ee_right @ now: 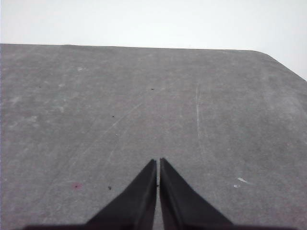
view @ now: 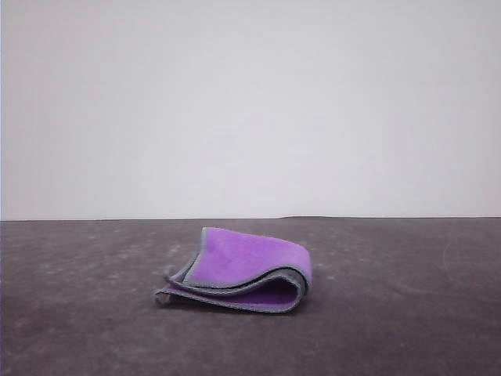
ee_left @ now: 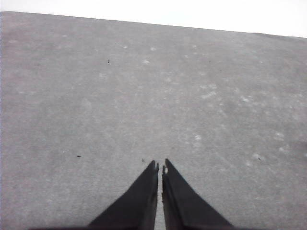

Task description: Fold clothes

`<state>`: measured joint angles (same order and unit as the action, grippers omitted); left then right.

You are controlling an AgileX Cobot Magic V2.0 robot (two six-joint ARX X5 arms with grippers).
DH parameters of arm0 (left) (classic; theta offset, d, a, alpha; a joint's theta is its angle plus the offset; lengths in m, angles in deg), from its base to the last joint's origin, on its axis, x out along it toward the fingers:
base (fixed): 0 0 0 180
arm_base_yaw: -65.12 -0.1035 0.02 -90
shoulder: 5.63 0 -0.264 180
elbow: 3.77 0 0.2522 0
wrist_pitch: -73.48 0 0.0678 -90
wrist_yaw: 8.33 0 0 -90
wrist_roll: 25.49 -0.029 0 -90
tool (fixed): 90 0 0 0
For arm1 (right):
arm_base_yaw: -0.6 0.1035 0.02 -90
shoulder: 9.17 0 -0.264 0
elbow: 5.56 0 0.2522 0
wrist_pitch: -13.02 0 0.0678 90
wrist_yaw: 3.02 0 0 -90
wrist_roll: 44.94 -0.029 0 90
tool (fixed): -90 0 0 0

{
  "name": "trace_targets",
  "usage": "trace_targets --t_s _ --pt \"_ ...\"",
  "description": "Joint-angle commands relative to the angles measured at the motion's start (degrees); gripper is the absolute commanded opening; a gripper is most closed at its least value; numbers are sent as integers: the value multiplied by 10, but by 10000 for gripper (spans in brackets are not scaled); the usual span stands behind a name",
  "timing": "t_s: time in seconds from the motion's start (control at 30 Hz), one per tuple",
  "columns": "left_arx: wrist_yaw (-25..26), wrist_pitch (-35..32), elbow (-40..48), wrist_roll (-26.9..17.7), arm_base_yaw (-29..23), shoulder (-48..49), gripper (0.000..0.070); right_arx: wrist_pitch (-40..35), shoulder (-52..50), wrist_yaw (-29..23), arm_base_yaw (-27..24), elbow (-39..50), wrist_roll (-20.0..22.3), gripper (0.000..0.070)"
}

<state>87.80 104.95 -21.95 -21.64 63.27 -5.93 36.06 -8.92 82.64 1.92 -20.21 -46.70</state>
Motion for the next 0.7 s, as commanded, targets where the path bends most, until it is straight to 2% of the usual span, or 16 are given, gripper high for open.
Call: trace_targets --t_s 0.0,0.67 --pt "-2 6 11 -6 0 0 0 -3 0 -2 -1 2 -6 6" --pt "-2 6 11 -6 0 0 0 -3 0 -2 -1 2 -6 6"
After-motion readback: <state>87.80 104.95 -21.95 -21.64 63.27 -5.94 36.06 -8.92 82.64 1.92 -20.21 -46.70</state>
